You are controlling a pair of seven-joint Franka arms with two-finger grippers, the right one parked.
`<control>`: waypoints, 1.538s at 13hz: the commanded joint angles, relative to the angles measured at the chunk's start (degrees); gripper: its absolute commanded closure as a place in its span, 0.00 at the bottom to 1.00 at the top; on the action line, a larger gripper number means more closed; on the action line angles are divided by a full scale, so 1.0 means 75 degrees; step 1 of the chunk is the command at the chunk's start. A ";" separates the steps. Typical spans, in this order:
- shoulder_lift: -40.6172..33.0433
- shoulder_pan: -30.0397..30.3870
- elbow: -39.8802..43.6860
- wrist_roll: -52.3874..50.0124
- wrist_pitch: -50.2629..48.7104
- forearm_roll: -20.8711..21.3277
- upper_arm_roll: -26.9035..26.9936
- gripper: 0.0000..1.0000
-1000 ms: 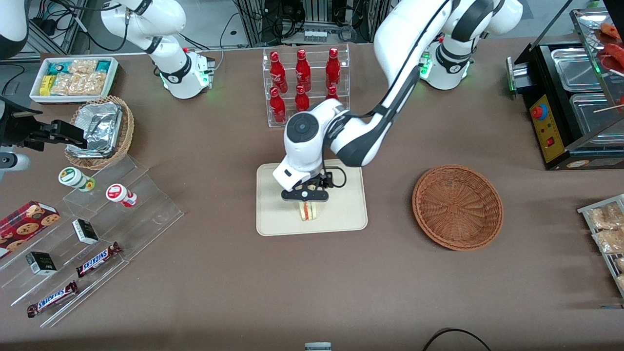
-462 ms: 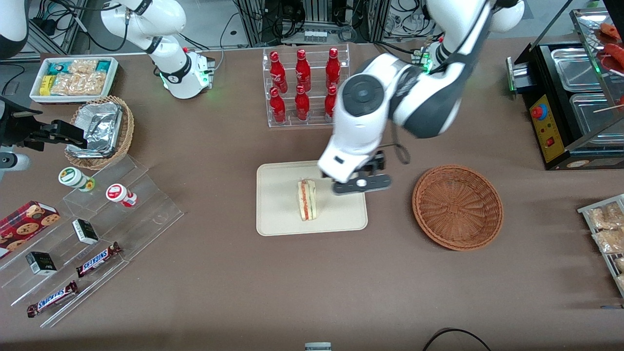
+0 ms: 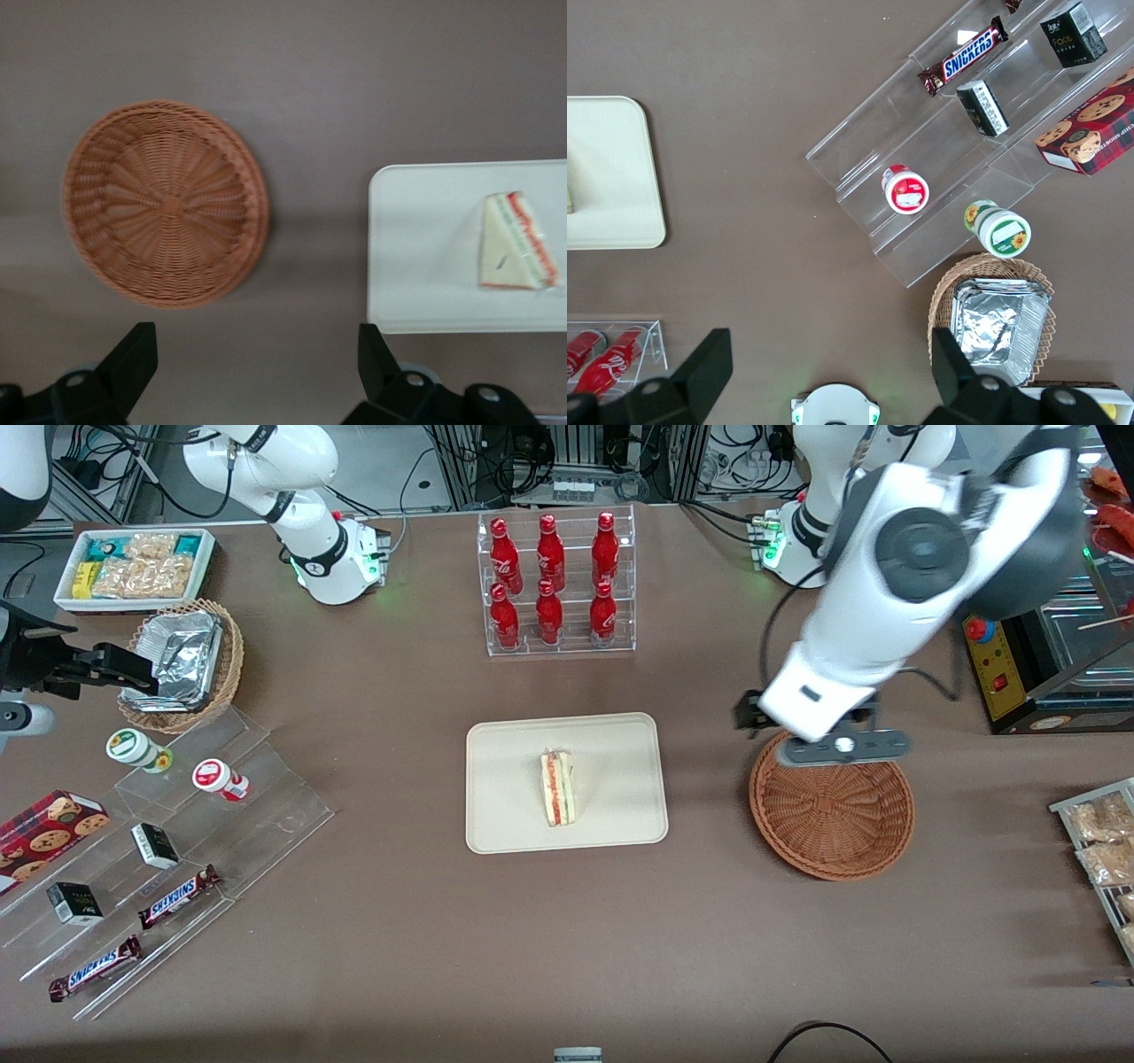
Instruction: Place sandwich from basket to tray
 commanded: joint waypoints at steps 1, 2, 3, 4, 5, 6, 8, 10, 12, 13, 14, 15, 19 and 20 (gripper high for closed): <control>-0.0651 0.0742 -0.0721 0.1254 -0.0059 -0.0039 -0.0096 0.00; -0.0745 0.0953 -0.0792 0.1537 -0.0082 -0.0039 -0.0096 0.00; -0.0816 0.1037 -0.0827 0.1702 -0.0094 -0.0039 -0.0085 0.00; -0.0944 0.1049 -0.0932 0.1831 -0.0094 -0.0039 0.0032 0.00; -0.1154 0.1038 -0.1177 0.2111 -0.0082 -0.0039 0.0276 0.00; -0.1434 0.1038 -0.1504 0.2323 0.0010 -0.0039 0.0360 0.00; -0.1730 0.1026 -0.1788 0.2780 0.0140 -0.0086 0.0746 0.00; -0.1754 0.1038 -0.1777 0.2829 0.0175 -0.0086 0.0771 0.00; -0.1742 0.1038 -0.1765 0.2829 0.0164 -0.0086 0.0771 0.00; -0.1719 0.1038 -0.1719 0.2829 0.0187 -0.0098 0.0771 0.00; -0.1672 0.1049 -0.1683 0.2829 0.0199 -0.0098 0.0771 0.00; -0.1602 0.1061 -0.1637 0.2829 0.0199 -0.0109 0.0783 0.00; -0.1215 0.1669 -0.1040 0.2910 0.0129 -0.0191 0.0631 0.00; -0.1145 0.1786 -0.0911 0.3097 0.0105 -0.0180 0.0538 0.00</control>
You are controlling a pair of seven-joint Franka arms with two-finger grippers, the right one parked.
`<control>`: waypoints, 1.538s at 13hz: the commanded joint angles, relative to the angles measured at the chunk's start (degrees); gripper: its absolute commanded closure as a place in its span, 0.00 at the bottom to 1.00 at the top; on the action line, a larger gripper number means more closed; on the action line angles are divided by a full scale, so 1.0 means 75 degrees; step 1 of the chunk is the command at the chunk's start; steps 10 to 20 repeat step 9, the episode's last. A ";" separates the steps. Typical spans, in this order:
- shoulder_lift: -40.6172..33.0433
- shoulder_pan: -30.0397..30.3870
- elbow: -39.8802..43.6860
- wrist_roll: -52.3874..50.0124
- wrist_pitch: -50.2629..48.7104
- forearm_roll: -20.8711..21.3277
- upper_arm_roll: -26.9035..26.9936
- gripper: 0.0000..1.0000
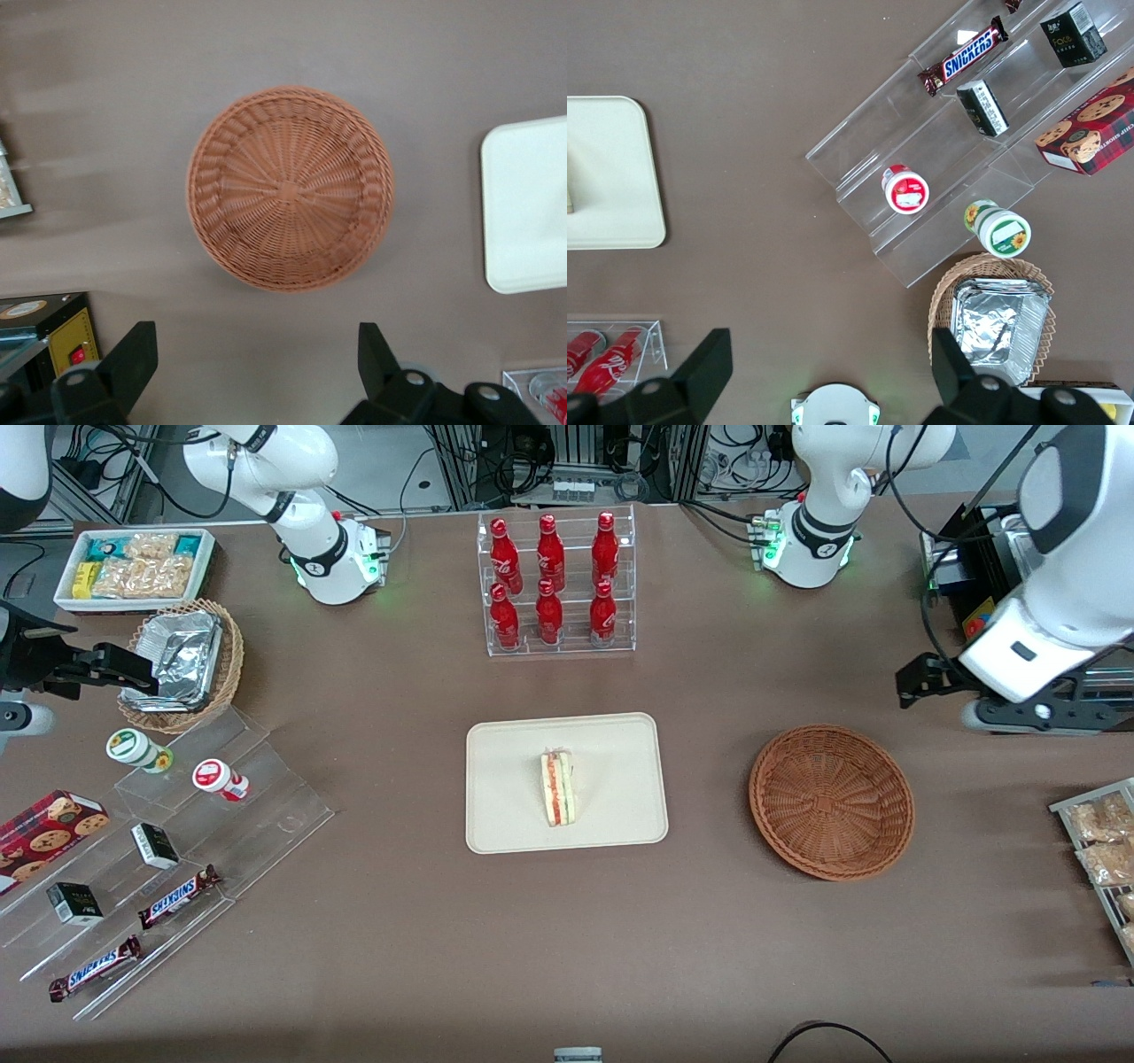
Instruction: Place sandwich from basket to tray
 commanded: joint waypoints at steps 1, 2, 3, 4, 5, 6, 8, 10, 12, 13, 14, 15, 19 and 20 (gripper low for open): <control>0.0328 0.0569 0.0569 0.0417 -0.0126 -0.0139 -0.0420 0.00; 0.0341 0.0826 0.0616 0.0383 -0.0184 -0.0150 -0.0677 0.00; 0.0318 0.1049 0.0617 0.0360 -0.0243 -0.0162 -0.0807 0.00; 0.0283 0.1179 0.0617 0.0290 -0.0348 -0.0150 -0.0890 0.00; 0.0259 0.1238 0.0617 0.0173 -0.0442 -0.0162 -0.0902 0.00; 0.0247 0.1297 0.0617 0.0114 -0.0443 -0.0150 -0.0902 0.00; 0.0236 0.1356 0.0652 0.0102 -0.0454 -0.0150 -0.0902 0.00; 0.0235 0.1356 0.0652 0.0102 -0.0466 -0.0150 -0.0890 0.00; 0.0235 0.1356 0.0652 0.0102 -0.0466 -0.0150 -0.0890 0.00; 0.0235 0.1356 0.0652 0.0102 -0.0466 -0.0150 -0.0890 0.00; 0.0235 0.1356 0.0652 0.0102 -0.0466 -0.0150 -0.0890 0.00; 0.0235 0.1356 0.0652 0.0102 -0.0466 -0.0150 -0.0890 0.00; 0.0235 0.1356 0.0652 0.0102 -0.0466 -0.0150 -0.0890 0.00; 0.0235 0.1356 0.0652 0.0102 -0.0466 -0.0150 -0.0890 0.00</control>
